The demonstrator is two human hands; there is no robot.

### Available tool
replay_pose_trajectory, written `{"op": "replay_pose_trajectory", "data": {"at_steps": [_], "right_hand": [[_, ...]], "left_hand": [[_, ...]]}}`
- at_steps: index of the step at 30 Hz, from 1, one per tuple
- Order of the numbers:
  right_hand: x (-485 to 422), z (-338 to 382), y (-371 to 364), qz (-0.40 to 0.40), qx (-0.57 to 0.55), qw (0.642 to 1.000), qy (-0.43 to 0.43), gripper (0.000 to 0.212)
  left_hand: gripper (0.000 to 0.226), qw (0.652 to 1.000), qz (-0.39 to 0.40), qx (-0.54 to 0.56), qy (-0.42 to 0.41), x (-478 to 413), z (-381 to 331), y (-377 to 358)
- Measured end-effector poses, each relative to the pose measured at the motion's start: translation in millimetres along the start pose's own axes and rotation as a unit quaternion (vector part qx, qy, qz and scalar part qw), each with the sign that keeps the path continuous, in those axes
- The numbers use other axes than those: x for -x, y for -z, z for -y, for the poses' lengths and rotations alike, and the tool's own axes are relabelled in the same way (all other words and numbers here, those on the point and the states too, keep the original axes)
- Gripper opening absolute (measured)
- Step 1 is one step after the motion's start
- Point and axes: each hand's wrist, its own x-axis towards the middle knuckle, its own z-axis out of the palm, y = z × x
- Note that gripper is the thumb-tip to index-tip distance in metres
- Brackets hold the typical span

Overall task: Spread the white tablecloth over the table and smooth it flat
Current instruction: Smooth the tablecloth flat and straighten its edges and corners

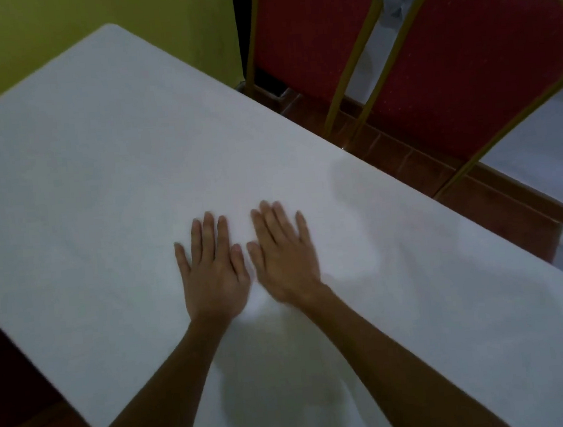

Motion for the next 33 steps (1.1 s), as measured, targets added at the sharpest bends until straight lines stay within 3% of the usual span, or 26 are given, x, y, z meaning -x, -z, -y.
{"op": "replay_pose_trajectory", "data": {"at_steps": [4, 10, 13, 16, 18, 21, 24, 27, 33], "right_hand": [[9.5, -64.5, 15.5, -0.035, -0.020, 0.997, -0.069, 0.059], [90.9, -219.2, 50.7, -0.057, 0.018, 0.967, -0.246, 0.063], [140.8, -270.3, 61.6, -0.070, 0.000, 0.931, -0.357, 0.071], [159.9, -271.0, 64.7, -0.091, -0.043, 0.883, -0.459, 0.075], [145.8, -227.8, 56.8, -0.088, -0.043, 0.909, -0.404, 0.070], [127.6, -138.8, 32.0, -0.047, -0.025, 0.976, -0.212, 0.062], [130.8, -124.8, 24.4, -0.024, 0.001, 0.990, -0.141, 0.060], [163.5, -182.6, 34.8, -0.042, 0.000, 0.984, -0.175, 0.060], [261.5, -311.3, 58.5, -0.085, 0.006, 0.917, -0.390, 0.069]], "left_hand": [[0.059, 1.000, -0.013, 0.012, -0.002, -3.4, 6.4, -0.9], [0.059, 0.999, -0.023, 0.023, -0.019, 1.5, 1.5, -4.8], [0.060, 1.000, -0.004, 0.022, -0.018, -0.6, 5.4, -4.0], [0.062, 0.999, 0.006, 0.045, 0.019, 5.0, -8.6, -3.4], [0.062, 0.998, 0.005, 0.061, -0.007, 20.8, -46.3, -5.0], [0.059, 0.990, 0.023, 0.056, -0.126, 72.0, -122.6, -15.2], [0.057, 0.985, 0.025, 0.024, -0.166, 104.9, -145.9, -23.8], [0.057, 0.984, 0.011, 0.003, -0.179, 107.2, -136.1, -24.0], [0.057, 0.984, 0.007, 0.006, -0.177, 109.2, -141.3, -24.3]]}}
